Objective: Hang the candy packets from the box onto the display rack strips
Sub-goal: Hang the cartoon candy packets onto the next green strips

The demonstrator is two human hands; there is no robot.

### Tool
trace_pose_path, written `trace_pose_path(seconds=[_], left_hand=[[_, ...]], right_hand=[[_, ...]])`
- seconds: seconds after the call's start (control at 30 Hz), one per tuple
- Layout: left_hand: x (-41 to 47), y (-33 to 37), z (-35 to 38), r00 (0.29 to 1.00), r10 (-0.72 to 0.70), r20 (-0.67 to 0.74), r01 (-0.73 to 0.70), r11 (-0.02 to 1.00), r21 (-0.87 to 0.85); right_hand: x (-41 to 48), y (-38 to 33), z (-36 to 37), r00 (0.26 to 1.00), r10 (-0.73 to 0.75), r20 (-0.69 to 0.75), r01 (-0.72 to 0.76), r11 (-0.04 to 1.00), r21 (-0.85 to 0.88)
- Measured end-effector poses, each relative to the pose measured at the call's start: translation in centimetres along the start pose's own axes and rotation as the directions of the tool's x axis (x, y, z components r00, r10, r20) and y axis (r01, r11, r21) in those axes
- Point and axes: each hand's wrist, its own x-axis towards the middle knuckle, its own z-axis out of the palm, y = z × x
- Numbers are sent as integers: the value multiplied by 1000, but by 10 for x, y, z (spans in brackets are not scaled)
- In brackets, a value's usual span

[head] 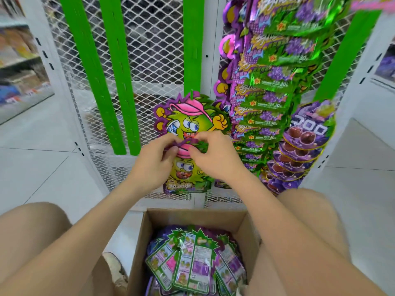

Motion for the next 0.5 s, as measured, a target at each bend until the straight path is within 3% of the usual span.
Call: trace_pose_path(seconds=[0.17, 0.37, 0.5], left_hand=[[11, 15, -17, 996, 46, -76, -48, 999, -25], [54, 48, -18, 999, 35, -31, -37, 998, -57], [82, 63, -9, 991, 2, -136, -3, 1000, -11]], right_hand=[[6, 7, -15, 997, -74, 5, 74, 993, 88], [12, 2, -45, 976, -107, -190, 147, 967, 209], [30, 1, -59, 945, -122, -302, 153, 985, 80]])
